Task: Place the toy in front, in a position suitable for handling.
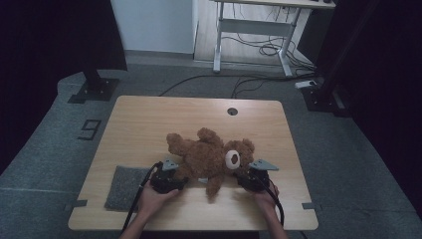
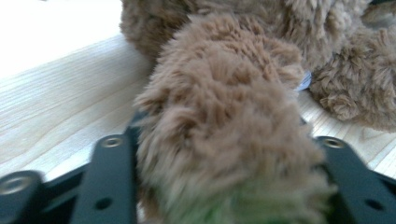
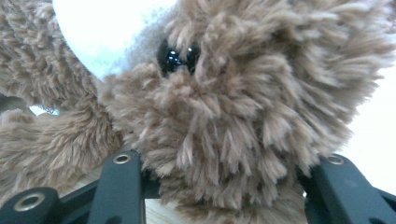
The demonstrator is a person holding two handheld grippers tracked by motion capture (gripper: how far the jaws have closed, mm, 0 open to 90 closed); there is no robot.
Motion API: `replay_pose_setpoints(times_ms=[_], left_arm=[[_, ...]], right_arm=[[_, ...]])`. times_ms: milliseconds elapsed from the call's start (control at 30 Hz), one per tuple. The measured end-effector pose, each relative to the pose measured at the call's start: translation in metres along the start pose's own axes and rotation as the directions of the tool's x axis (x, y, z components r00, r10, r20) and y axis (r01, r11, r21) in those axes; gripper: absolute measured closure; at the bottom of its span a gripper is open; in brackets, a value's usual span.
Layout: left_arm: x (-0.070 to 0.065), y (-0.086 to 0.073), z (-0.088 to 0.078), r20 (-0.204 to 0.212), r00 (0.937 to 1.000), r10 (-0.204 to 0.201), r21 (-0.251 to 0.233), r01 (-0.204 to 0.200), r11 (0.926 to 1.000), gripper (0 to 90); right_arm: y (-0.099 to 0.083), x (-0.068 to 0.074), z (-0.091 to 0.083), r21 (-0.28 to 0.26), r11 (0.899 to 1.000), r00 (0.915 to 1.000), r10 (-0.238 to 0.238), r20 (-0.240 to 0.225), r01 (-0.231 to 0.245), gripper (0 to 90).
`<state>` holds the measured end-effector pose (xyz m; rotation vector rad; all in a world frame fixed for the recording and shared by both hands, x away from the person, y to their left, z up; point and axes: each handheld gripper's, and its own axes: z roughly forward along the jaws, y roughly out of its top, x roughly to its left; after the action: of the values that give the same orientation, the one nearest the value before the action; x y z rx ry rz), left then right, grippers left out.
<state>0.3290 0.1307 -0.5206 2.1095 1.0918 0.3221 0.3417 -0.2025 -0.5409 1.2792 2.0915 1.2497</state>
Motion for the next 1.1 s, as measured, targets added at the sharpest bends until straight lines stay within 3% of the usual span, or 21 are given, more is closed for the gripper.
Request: replay_pose_setpoints(times_ms=[100, 133, 233, 400, 633, 733, 967, 1100], left_arm=[[0.001, -0.004, -0.021, -0.019, 0.9996, -0.019, -0.067, 0.018, 0.9976, 34.0], [0.001, -0.004, -0.021, -0.019, 0.9996, -0.019, -0.067, 0.018, 0.9976, 32.2], [0.015, -0.014, -0.055, -0.011, 0.9987, -0.049, -0.166, 0.046, 0.9851, 28.7], [0.030, -0.023, -0.077, -0.041, 0.9966, -0.071, -0.203, 0.062, 0.9772, 22.9], [0.046, -0.039, -0.090, -0.086, 0.9886, -0.124, -0.184, 0.106, 0.9772, 18.9], [0.049, -0.046, -0.095, -0.097, 0.9831, -0.155, -0.194, 0.135, 0.9716, 18.7], [0.054, -0.066, -0.093, -0.115, 0.9773, -0.178, -0.124, 0.163, 0.9788, 14.8], [0.056, -0.070, -0.088, -0.157, 0.9734, -0.167, -0.092, 0.154, 0.9838, 14.7]], right_arm=[[0.000, 0.000, 0.000, -0.001, 1.000, 1.0000, -0.002, -0.001, 0.002, 48.9], [0.000, 0.000, 0.000, -0.001, 1.000, 1.0000, -0.002, -0.001, 0.002, 48.9], [-0.001, -0.001, 0.001, -0.002, 1.000, 1.0000, 0.003, -0.004, -0.003, 48.3], [-0.002, -0.001, 0.000, -0.005, 1.000, 1.0000, 0.004, -0.004, -0.004, 47.7], [-0.002, -0.002, 0.001, -0.004, 1.000, 1.0000, -0.003, -0.007, 0.003, 47.0], [-0.002, -0.002, 0.001, -0.004, 1.000, 1.0000, -0.005, -0.007, 0.005, 46.8], [-0.005, -0.001, 0.000, -0.005, 1.000, 0.9998, -0.019, 0.001, 0.019, 45.4], [-0.006, 0.000, -0.001, -0.006, 1.000, 0.9998, -0.020, 0.002, 0.020, 45.1]])
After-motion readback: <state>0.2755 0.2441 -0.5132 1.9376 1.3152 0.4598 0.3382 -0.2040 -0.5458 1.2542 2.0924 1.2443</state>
